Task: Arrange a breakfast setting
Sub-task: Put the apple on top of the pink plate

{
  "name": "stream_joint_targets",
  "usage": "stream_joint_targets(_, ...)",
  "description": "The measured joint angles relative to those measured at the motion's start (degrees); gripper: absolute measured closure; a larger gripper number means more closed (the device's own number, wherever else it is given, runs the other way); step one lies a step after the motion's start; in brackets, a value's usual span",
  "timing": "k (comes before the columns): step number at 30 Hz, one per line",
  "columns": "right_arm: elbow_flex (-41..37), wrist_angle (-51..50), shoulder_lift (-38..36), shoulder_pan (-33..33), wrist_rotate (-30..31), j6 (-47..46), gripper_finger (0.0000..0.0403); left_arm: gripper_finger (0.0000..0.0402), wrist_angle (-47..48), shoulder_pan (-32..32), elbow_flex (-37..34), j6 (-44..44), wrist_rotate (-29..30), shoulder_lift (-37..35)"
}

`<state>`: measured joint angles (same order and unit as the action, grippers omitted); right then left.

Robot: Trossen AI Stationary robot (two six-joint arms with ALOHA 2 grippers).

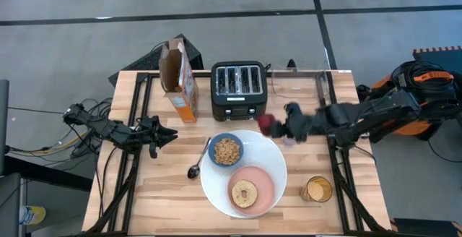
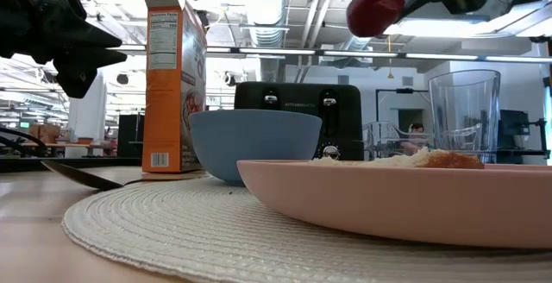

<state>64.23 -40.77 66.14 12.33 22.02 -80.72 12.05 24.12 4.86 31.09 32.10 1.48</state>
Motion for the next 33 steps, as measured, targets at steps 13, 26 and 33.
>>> stream_joint_targets(13,0.0,0.9,12.3,17.1,0.4,-14.0,0.0162,0.0301,0.0,0.0,0.0,0.0,0.0,0.0)
stream_joint_targets(26,0.0,4.5,22.2,20.4,-5.2,-17.8,0.0162,0.0301,0.0,0.0,0.0,0.0,0.0,0.0)
stream_joint_targets(33,0.0,6.8,26.2,20.6,-8.0,-17.9,0.0150,0.0301,0.0,0.0,0.0,0.0,0.0,0.0)
